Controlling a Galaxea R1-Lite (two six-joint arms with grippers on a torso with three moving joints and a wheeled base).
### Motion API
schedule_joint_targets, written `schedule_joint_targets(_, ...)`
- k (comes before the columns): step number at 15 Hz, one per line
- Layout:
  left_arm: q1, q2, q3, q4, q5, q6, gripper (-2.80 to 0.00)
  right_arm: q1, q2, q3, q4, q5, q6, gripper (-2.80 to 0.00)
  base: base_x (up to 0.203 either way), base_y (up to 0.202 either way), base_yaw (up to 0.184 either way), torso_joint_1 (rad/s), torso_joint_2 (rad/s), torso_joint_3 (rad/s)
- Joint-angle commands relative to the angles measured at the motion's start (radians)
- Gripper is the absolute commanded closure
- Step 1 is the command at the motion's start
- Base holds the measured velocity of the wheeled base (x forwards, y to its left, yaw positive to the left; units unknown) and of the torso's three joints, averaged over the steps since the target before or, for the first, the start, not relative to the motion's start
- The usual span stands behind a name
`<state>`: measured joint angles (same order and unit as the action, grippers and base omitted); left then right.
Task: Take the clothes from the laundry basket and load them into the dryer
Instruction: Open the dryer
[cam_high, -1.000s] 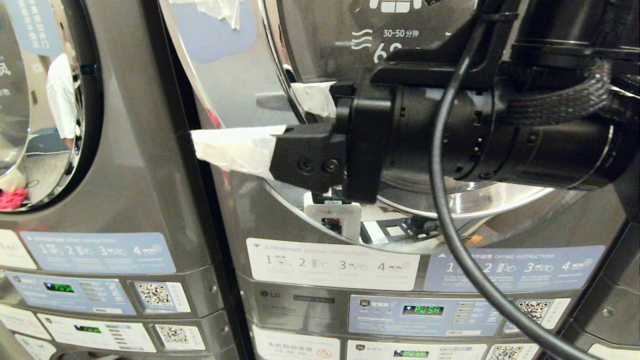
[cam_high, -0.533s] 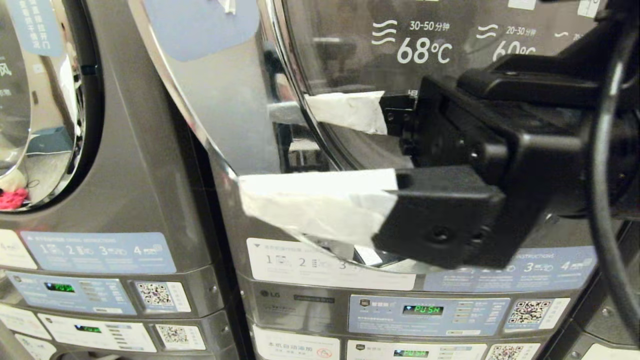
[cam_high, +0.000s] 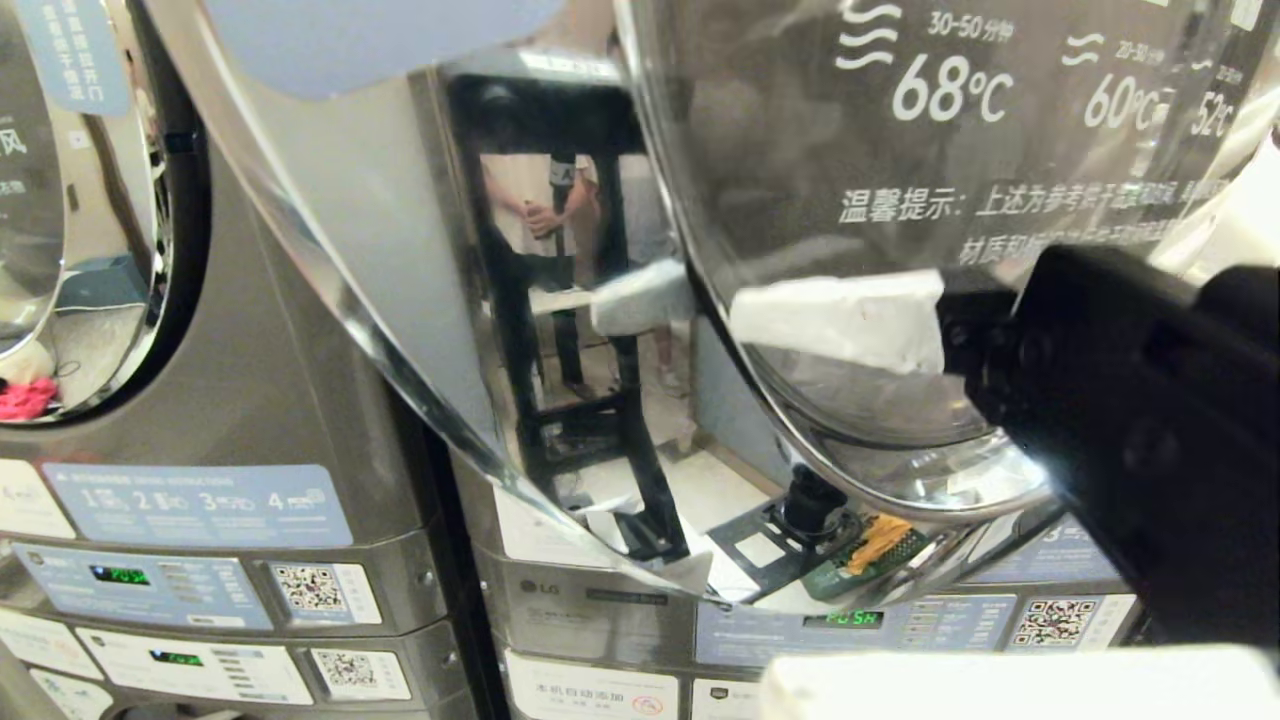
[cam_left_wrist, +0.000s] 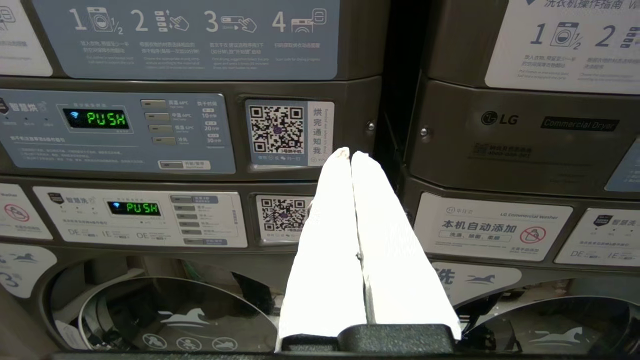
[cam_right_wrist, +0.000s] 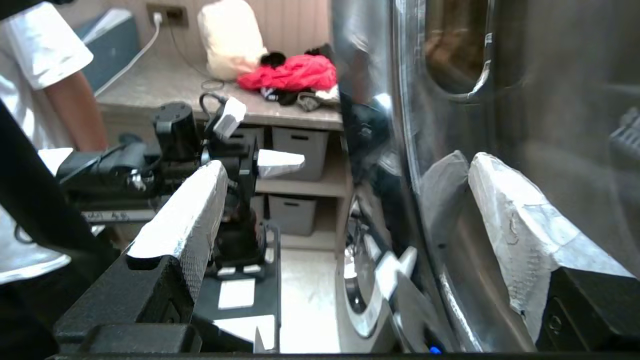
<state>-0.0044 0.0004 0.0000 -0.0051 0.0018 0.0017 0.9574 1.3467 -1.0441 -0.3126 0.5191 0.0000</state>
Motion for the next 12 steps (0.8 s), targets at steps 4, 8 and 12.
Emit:
schedule_joint_targets(4,0.0,0.0,0.0,0.0,0.0,0.0,0.0,-0.009,-0.08,0.05,-0.02,-0.098,0.02,-2.8,0.0,0.0,0.0,0.0,0.0,0.0)
schedule_joint_targets(8,0.0,0.0,0.0,-0.001,0.001,0.0,0.0,-0.046,-0.169,0.079,-0.007,-0.111,0.034,-2.8,0.0,0.0,0.0,0.0,0.0,0.0)
schedule_joint_targets(12,0.0,0.0,0.0,-0.001,0.001,0.0,0.0,-0.105,-0.284,0.131,0.038,-0.134,0.034,-2.8,0.0,0.0,0.0,0.0,0.0,0.0)
